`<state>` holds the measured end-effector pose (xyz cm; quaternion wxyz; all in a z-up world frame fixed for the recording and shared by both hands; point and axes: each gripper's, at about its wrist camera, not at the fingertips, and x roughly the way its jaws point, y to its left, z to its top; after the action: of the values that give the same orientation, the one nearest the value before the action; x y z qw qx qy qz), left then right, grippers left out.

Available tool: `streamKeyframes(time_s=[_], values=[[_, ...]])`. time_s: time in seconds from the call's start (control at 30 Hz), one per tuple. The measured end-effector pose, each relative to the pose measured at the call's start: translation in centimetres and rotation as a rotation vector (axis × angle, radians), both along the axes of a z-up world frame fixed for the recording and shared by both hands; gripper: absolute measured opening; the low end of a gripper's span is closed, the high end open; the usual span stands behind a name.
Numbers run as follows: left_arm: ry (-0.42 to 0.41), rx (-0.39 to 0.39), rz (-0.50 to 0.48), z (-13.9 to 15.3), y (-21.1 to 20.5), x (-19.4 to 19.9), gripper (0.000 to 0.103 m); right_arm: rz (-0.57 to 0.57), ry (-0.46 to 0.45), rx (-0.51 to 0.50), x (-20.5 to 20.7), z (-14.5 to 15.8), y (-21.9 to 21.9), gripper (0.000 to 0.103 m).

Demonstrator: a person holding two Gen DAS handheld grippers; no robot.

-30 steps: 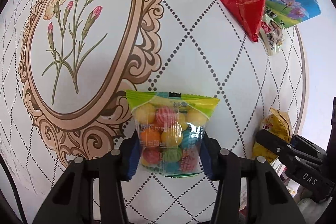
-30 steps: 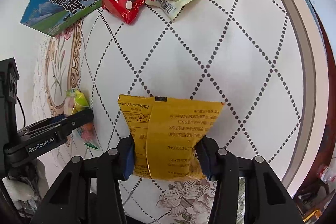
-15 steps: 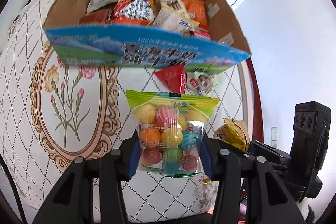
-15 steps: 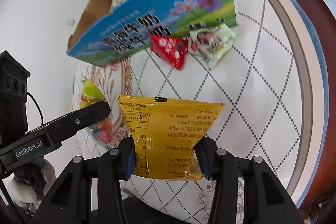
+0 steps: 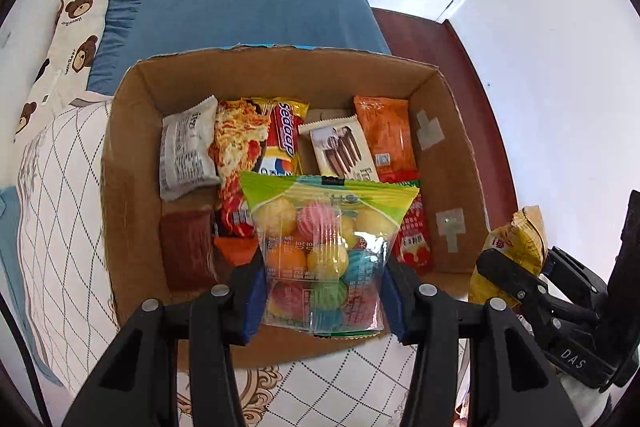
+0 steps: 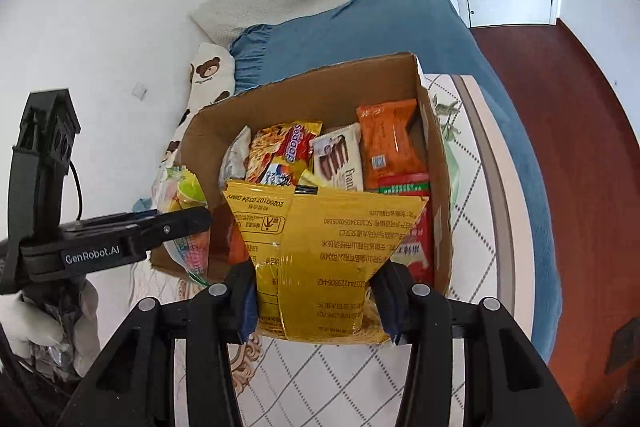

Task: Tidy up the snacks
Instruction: 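Release both bags into the box and pull both tools back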

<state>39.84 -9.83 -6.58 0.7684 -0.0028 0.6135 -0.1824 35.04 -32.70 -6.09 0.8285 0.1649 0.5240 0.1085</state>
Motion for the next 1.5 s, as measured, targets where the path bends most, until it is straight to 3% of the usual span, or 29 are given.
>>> streamKeyframes(time_s=[0.2, 0.37, 0.47, 0.5, 0.57, 0.6, 0.63, 0.7, 0.97, 1.03, 1.23, 1.5], values=[[0.065, 0.059, 0.01, -2.9, -1.9, 7.4, 0.046, 0.001, 0.068, -0.064, 5.8, -2.4, 0.4, 0.05], [0.084, 0.128, 0.007, -5.5, -2.8, 10.5, 0.046, -0.009, 0.124, -0.079, 7.5, -5.3, 0.9, 0.05], [0.141, 0.145, 0.016, -7.3, -2.5, 11.5, 0.047, -0.01, 0.169, -0.112, 7.7, -7.0, 1.2, 0.052], [0.151, 0.135, 0.027, -7.7, -2.3, 11.7, 0.051, -0.024, 0.185, -0.142, 7.6, -7.4, 1.2, 0.056], [0.142, 0.113, 0.029, -8.0, -1.9, 11.9, 0.067, -0.032, 0.203, -0.158, 7.3, -7.8, 1.3, 0.087], [0.138, 0.115, 0.026, -8.0, -1.9, 11.8, 0.088, -0.026, 0.216, -0.152, 7.1, -8.1, 1.5, 0.091], [0.132, 0.12, 0.026, -7.9, -1.8, 11.9, 0.095, -0.022, 0.217, -0.15, 6.8, -8.2, 1.6, 0.092], [0.115, 0.116, 0.027, -7.5, -1.7, 11.8, 0.095, -0.027, 0.209, -0.153, 6.8, -7.9, 1.4, 0.092], [-0.032, 0.089, 0.023, -4.0, -0.9, 8.3, 0.095, -0.048, 0.192, -0.141, 6.5, -6.3, 1.0, 0.094], [-0.079, 0.08, 0.03, -2.9, -0.4, 6.7, 0.095, -0.051, 0.182, -0.185, 6.2, -6.0, 1.1, 0.1], [-0.222, 0.076, 0.068, -0.5, 1.7, 0.5, 0.095, -0.053, 0.099, -0.264, 3.9, -4.5, 1.4, 0.1], [-0.344, 0.082, 0.127, 0.8, 3.7, -6.2, 0.095, -0.09, 0.006, -0.271, 0.2, -1.7, 1.0, 0.1]])
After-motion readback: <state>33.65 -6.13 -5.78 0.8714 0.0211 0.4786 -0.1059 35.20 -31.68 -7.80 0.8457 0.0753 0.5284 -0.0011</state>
